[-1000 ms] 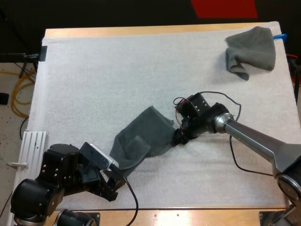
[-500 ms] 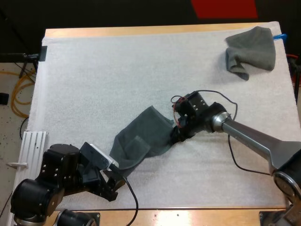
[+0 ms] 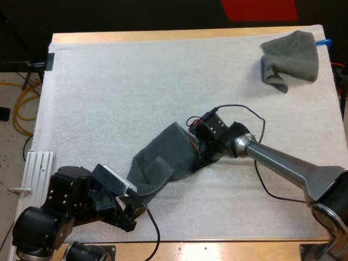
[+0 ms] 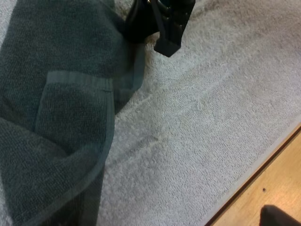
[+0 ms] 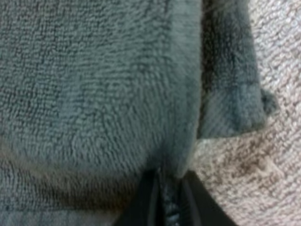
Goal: Pick towel from pile fold and stack
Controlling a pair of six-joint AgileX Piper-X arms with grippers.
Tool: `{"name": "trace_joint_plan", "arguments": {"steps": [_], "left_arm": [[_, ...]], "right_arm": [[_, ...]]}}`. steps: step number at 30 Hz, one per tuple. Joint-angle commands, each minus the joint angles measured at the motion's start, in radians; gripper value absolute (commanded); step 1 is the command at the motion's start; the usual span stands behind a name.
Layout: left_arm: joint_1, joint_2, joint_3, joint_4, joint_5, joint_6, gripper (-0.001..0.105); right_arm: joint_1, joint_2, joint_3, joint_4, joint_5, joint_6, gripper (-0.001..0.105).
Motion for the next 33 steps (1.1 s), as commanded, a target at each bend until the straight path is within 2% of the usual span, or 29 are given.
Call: {"name": "trace_joint_plan", "arguments": {"steps": [1, 7, 10, 15, 18, 25, 28, 32, 33], "left_arm": [[-0.005, -0.002, -0.001, -0.004, 0.015, -0.008, 0.072], [-0.005, -0.002, -0.001, -0.029, 0.015, 0.0, 0.072], [-0.005, -0.002, -0.001, -0.05, 0.015, 0.035, 0.072], [-0.005, 0.003, -0.001, -0.079, 0.015, 0.095, 0.072], [-0.019, 0.026, -0.001, -0.079, 0.021, 0.114, 0.072], [-0.201, 0.134, -0.001, -0.097, 0.021, 0.141, 0.072], [-0.295, 0.208, -0.001, -0.174, 0.007, 0.124, 0.072], [-0.384, 0.328, -0.001, -0.281, -0.128, 0.047, 0.072], [-0.401, 0.364, -0.001, -0.289, -0.137, 0.043, 0.072]], "right_arm": [[0.005, -0.008, 0.011, 0.054, 0.002, -0.007, 0.0], [0.005, -0.168, 0.011, 0.09, 0.006, -0.002, 0.0], [0.005, -0.239, 0.011, 0.149, 0.026, 0.008, 0.0], [0.001, -0.313, 0.045, 0.257, 0.041, 0.073, 0.0], [0.001, -0.323, 0.088, 0.27, 0.036, 0.112, 0.0], [-0.008, -0.322, 0.183, 0.268, 0.034, 0.181, 0.0], [-0.032, -0.322, 0.218, 0.249, 0.046, 0.209, 0.0], [-0.089, -0.32, 0.247, 0.207, 0.053, 0.227, 0.0], [-0.107, -0.32, 0.25, 0.198, 0.053, 0.24, 0.0]]}}
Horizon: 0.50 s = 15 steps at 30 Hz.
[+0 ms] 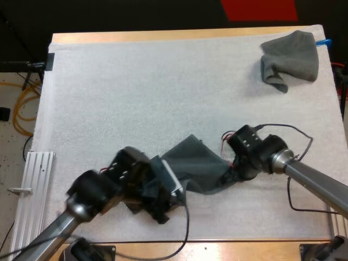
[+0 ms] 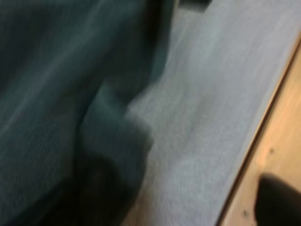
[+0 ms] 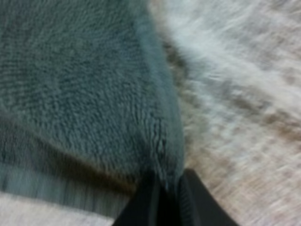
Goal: Pick towel from pile fold and stack
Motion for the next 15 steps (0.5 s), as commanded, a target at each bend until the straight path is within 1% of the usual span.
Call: {"name": "trace_joint_plan", "arguments": {"steps": [1, 6, 9, 10, 12, 15], "left_arm": [[-0.019, 0.035, -0.001, -0.016, -0.023, -0.015, 0.072], [-0.131, 0.201, -0.001, -0.018, -0.027, -0.016, 0.072], [-0.188, 0.275, -0.002, -0.029, -0.085, -0.052, 0.072], [-0.208, 0.31, -0.003, -0.035, -0.116, -0.072, 0.072], [-0.226, 0.366, -0.003, -0.047, -0.141, -0.111, 0.072], [-0.237, 0.431, -0.003, -0.054, -0.138, -0.124, 0.072]], "right_arm": [[-0.024, -0.004, 0.001, -0.012, 0.001, 0.016, 0.0], [-0.1, -0.004, 0.001, -0.026, -0.005, 0.022, 0.0], [-0.116, -0.004, 0.001, -0.025, -0.007, 0.016, 0.0], [-0.117, -0.004, 0.001, -0.024, -0.008, 0.016, 0.0], [-0.117, -0.004, 0.001, -0.024, -0.01, 0.016, 0.0], [-0.117, -0.004, 0.001, -0.026, -0.01, 0.016, 0.0]]}}
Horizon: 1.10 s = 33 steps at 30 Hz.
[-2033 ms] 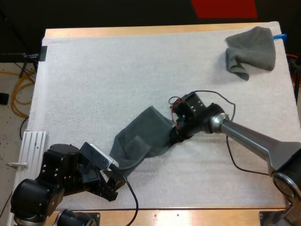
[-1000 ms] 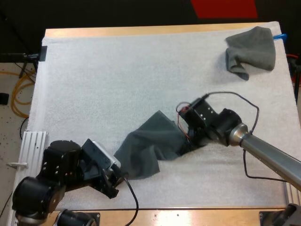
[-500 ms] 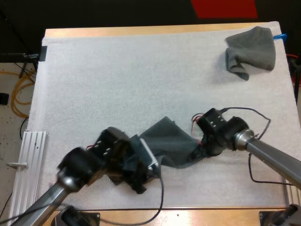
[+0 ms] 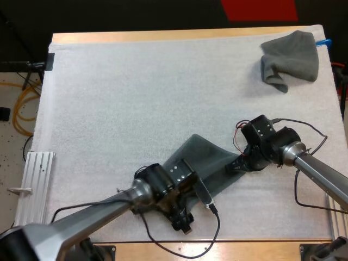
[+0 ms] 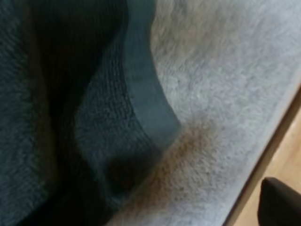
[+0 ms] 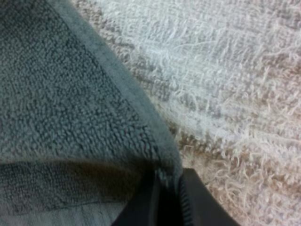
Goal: Pick towel from pile fold and stack
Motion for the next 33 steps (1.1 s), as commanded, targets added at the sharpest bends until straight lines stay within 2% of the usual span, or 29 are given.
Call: {"name": "trace_joint_plan", "arguments": {"steps": [1, 10, 18, 24, 33], "left_arm": [[-0.006, 0.005, -0.003, -0.007, -0.016, -0.013, 0.072], [-0.009, 0.032, -0.003, -0.143, 0.011, -0.06, 0.072], [-0.009, 0.032, -0.003, -0.158, -0.035, -0.062, 0.068], [-0.009, 0.037, -0.003, -0.2, -0.036, -0.062, 0.068], [-0.009, 0.12, -0.004, -0.178, -0.036, -0.053, 0.068]], "right_arm": [[-0.003, -0.004, -0.001, 0.0, -0.009, -0.004, 0.0], [-0.003, -0.004, -0.001, -0.015, -0.009, -0.011, 0.0], [-0.003, -0.004, -0.001, -0.015, -0.009, -0.011, 0.0], [-0.003, -0.004, -0.001, -0.015, -0.009, -0.011, 0.0], [-0.003, -0.004, -0.001, -0.015, -0.025, -0.011, 0.0]]}}
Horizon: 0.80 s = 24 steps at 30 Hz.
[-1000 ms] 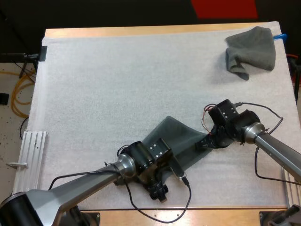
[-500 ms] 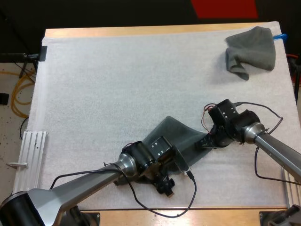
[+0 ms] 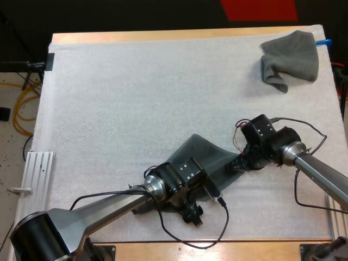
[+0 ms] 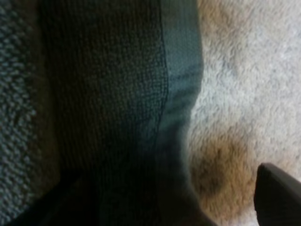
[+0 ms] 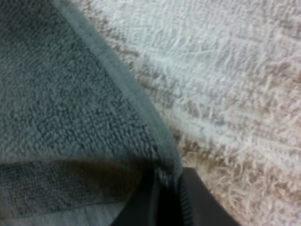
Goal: Pick towel from pile fold and stack
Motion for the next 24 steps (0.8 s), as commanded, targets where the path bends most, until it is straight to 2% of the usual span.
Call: {"name": "trace_joint_plan", "arguments": {"steps": [1, 3, 6, 10, 12, 14, 18, 24], "left_arm": [[-0.008, -0.006, -0.006, 0.013, -0.012, 0.002, 0.068], [-0.008, -0.006, -0.014, 0.021, -0.012, 0.002, 0.062], [-0.008, -0.006, -0.017, 0.02, -0.012, 0.001, 0.048], [-0.008, -0.006, -0.017, 0.018, -0.012, -0.002, 0.025], [-0.008, -0.006, -0.017, 0.018, -0.012, -0.002, 0.01], [-0.008, -0.006, -0.017, 0.018, -0.012, -0.002, 0.0], [-0.008, -0.009, -0.037, 0.079, 0.007, 0.002, 0.0], [0.009, -0.11, -0.132, 0.169, 0.027, 0.005, 0.0]], "right_arm": [[-0.003, -0.004, -0.001, 0.0, -0.015, -0.006, 0.0], [-0.003, -0.004, -0.001, 0.0, -0.016, -0.006, 0.0], [-0.003, -0.004, -0.001, 0.0, -0.016, -0.006, 0.0], [-0.003, -0.004, -0.001, 0.0, -0.016, -0.006, 0.0], [-0.003, -0.004, -0.001, 0.0, -0.016, -0.006, 0.0], [-0.003, -0.004, -0.001, 0.0, -0.016, -0.008, 0.0], [-0.003, -0.046, -0.001, 0.004, -0.024, -0.094, 0.0], [-0.003, -0.209, -0.038, 0.018, -0.024, -0.096, 0.0]]}}
